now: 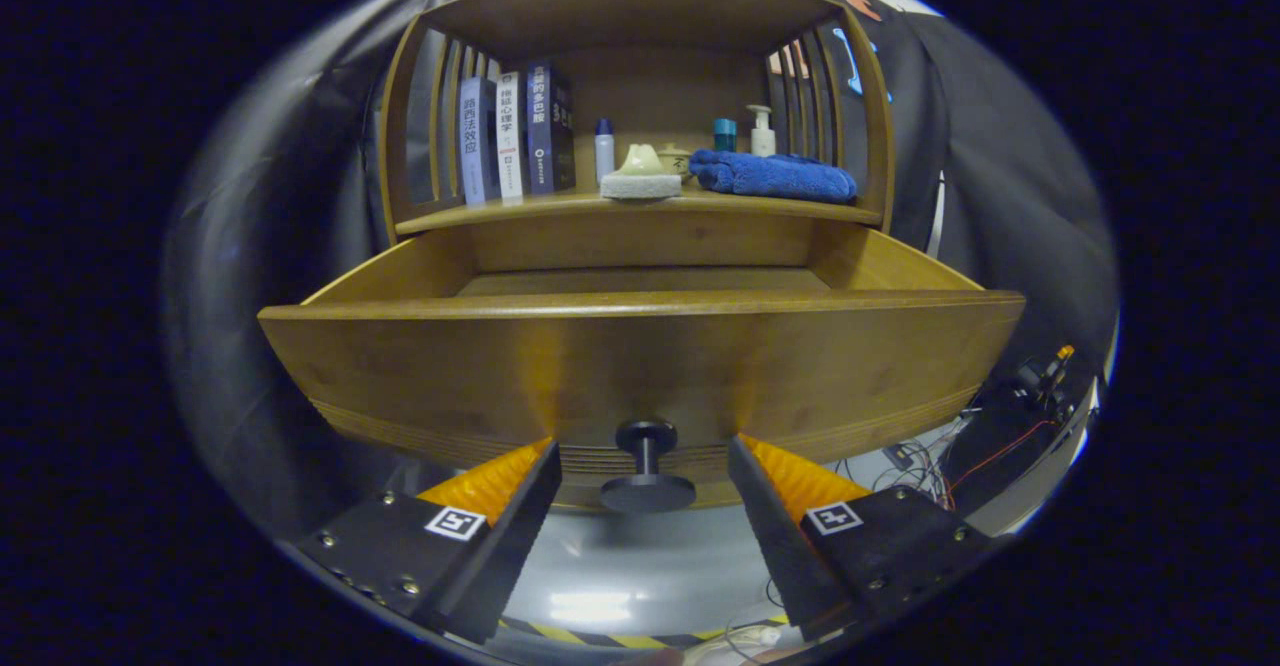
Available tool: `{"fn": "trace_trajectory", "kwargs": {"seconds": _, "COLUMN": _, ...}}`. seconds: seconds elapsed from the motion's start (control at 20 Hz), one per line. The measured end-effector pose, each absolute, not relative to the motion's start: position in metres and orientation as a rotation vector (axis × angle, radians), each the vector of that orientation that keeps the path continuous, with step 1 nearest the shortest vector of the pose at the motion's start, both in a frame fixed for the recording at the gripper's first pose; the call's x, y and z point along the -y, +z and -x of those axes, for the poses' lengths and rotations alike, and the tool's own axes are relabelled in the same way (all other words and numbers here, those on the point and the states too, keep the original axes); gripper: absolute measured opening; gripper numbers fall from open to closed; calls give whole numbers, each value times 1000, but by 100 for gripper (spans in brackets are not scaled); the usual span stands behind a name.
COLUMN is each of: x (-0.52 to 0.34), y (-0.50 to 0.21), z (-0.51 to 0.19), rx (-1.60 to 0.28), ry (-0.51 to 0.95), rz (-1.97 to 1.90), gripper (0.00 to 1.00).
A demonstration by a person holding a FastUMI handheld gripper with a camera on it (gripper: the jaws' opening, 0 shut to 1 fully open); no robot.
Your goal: Pull open the drawer, take out the items inside it, and place them on the countertop above the cabinet.
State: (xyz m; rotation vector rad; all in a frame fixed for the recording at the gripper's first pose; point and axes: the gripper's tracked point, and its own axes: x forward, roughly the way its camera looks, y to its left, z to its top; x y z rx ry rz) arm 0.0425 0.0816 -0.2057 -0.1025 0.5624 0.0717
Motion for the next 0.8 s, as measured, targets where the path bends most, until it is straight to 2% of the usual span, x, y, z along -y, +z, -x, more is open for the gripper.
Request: {"fn": "trace_trajectory", "kwargs": {"seconds": 0.8, "x": -85, "y": -197, "z": -83, "rx": -531, "ry": 76, "rz": 127, "gripper": 100}}
